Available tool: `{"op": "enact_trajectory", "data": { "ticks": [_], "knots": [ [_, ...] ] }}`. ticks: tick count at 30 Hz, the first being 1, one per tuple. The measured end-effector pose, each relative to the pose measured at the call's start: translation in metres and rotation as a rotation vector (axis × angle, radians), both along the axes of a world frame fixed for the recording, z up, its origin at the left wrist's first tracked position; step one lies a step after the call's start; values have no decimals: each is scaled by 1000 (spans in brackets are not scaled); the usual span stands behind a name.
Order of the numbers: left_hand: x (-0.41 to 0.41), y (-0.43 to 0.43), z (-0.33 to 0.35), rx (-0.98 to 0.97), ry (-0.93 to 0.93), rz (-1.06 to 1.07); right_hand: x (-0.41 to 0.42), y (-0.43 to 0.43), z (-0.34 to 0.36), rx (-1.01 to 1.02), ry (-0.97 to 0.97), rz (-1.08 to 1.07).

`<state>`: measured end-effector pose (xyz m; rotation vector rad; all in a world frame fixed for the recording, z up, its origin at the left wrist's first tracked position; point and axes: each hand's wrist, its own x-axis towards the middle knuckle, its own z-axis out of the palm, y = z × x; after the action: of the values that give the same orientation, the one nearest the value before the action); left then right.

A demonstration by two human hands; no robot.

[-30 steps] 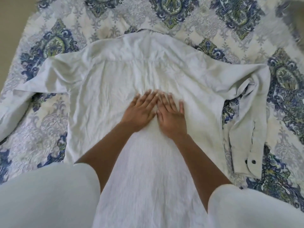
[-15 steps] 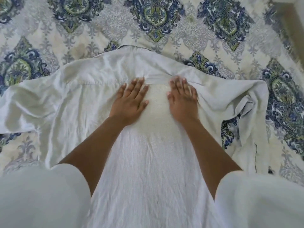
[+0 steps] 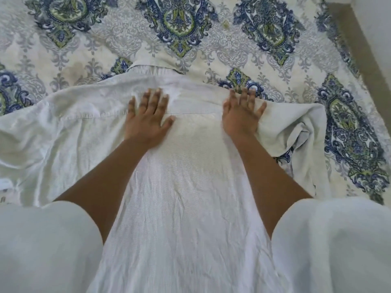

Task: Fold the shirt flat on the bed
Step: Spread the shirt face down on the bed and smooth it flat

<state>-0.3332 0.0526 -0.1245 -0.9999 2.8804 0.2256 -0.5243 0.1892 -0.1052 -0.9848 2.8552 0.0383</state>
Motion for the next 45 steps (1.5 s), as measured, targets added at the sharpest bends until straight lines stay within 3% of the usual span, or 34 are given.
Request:
{"op": "enact_trajectory", "data": {
  "ticks": [2, 5, 8, 11, 15, 21, 26, 31, 36, 41, 45],
  "knots": [
    [-5, 1, 8, 29, -53, 30, 26, 6, 9, -71, 26, 93],
    [-7, 32, 18, 9, -24, -3, 61, 35, 1, -101, -86, 283],
    [10, 91, 13, 45, -5, -176, 55, 79, -14, -95, -24, 127],
    [31, 135, 8, 109, -6, -145, 65, 110, -9, -75, 34, -72],
    [42, 200, 6, 120, 61, -179, 137, 143, -10, -137, -39, 155],
    [96, 270, 3, 151, 118, -143, 148, 253, -10, -106, 86, -174],
    [123, 316, 7, 142, 63, -167, 223, 285, -9, -150, -63, 101],
    [161, 343, 12, 149, -2, -180, 237, 340, -10, -81, -69, -109],
    [176, 385, 18, 132, -35, -325, 284, 377, -7, -26, -120, 102],
    [217, 412, 23, 147, -50, -322, 299, 440, 0, 15, -128, -113],
    [206, 437, 24, 114, -60, -430, 315, 425, 4, 2, -144, -3]
  ]
}}
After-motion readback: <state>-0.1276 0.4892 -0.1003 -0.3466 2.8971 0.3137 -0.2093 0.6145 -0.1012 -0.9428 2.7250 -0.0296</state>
